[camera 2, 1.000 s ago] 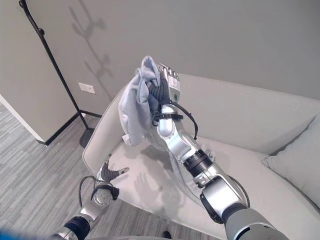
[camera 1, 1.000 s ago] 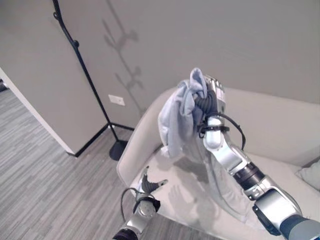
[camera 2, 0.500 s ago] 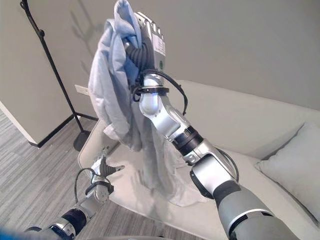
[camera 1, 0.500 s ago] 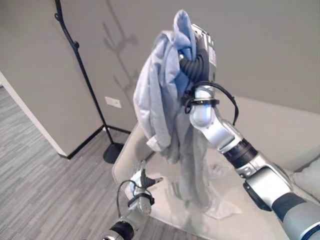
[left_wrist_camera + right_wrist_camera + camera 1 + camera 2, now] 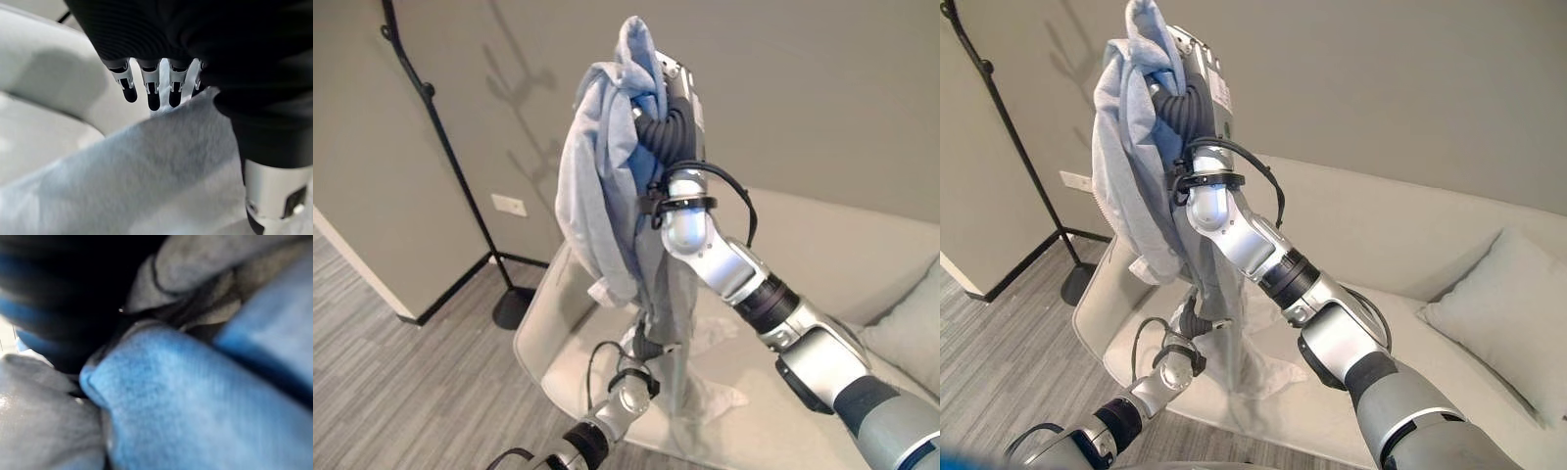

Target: Hang the clothes on the sofa on the clothes rack.

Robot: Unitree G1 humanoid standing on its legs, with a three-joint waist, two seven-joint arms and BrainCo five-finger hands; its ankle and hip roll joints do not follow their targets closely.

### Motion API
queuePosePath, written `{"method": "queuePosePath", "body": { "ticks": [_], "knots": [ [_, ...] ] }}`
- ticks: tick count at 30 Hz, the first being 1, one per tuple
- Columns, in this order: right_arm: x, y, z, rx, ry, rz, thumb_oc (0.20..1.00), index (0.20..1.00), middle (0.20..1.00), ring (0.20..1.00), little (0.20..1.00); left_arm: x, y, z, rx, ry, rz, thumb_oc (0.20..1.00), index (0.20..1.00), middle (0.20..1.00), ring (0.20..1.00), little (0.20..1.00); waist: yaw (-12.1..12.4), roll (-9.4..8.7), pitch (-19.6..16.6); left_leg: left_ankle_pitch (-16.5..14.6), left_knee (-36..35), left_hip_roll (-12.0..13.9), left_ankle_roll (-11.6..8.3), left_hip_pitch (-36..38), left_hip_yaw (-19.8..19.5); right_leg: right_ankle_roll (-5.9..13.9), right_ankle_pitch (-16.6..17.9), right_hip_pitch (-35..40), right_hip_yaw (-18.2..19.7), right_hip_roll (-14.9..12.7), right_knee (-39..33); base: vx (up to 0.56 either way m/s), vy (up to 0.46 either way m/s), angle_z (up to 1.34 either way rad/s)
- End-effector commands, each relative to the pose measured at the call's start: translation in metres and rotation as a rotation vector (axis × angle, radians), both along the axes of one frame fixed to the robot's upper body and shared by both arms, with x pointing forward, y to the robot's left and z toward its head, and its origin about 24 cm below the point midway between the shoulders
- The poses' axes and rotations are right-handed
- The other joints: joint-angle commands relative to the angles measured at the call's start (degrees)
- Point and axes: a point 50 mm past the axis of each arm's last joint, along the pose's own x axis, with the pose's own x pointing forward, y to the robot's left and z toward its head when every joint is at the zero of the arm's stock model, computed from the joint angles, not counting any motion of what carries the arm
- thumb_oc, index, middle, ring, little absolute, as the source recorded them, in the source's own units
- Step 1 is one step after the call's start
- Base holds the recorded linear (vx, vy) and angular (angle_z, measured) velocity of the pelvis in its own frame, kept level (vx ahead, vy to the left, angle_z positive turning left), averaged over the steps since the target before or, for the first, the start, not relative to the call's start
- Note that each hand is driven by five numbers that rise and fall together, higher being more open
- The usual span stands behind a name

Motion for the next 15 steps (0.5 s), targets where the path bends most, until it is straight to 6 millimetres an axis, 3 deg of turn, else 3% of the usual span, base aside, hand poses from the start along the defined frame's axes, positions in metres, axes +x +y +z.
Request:
{"method": "queuePosePath", "body": {
  "ticks": [1, 7, 14, 15],
  "knots": [
    [-0.020, 0.012, 0.046, 0.073, -0.150, 0.097, 0.200, 0.200, 0.200, 0.200, 0.200, 0.020, -0.016, 0.013, -0.009, -0.040, -0.053, 1.000, 1.000, 1.000, 1.000, 1.000, 0.5, -2.12, -1.2, -6.6, 0.3, -0.6, 2.09, 2.6, -0.9, 3.91, -1.8, 1.6, 2.7, -5.3, 2.2, 0.00, 0.000, 0.00],
    [-0.025, 0.020, 0.049, 0.053, -0.145, 0.138, 0.200, 0.200, 0.200, 0.200, 0.200, 0.014, -0.034, 0.002, -0.075, 0.082, -0.068, 1.000, 1.000, 1.000, 1.000, 1.000, -1.2, -1.70, -1.4, -6.7, 0.0, -0.6, 2.10, 3.0, 0.3, 3.89, -1.5, 1.4, 3.4, -5.1, 2.3, -0.02, 0.000, -0.12],
    [-0.030, 0.028, 0.048, 0.042, -0.131, 0.181, 0.200, 0.200, 0.200, 0.200, 0.200, 0.006, -0.063, 0.006, -0.142, 0.126, -0.194, 1.000, 1.000, 1.000, 1.000, 1.000, -2.1, -1.06, -1.3, -6.6, 0.0, -0.5, 2.23, 2.8, 1.4, 3.81, -1.2, 1.2, 4.1, -4.8, 2.1, -0.01, -0.002, -0.06],
    [-0.030, 0.028, 0.048, 0.042, -0.131, 0.181, 0.200, 0.200, 0.200, 0.200, 0.200, 0.006, -0.063, 0.006, -0.143, 0.126, -0.194, 0.944, 0.944, 0.944, 0.944, 0.944, -2.1, -1.05, -1.3, -6.6, 0.0, -0.5, 2.23, 2.8, 1.4, 3.81, -1.2, 1.2, 4.1, -4.8, 2.1, -0.02, -0.007, -0.12]
  ]
}}
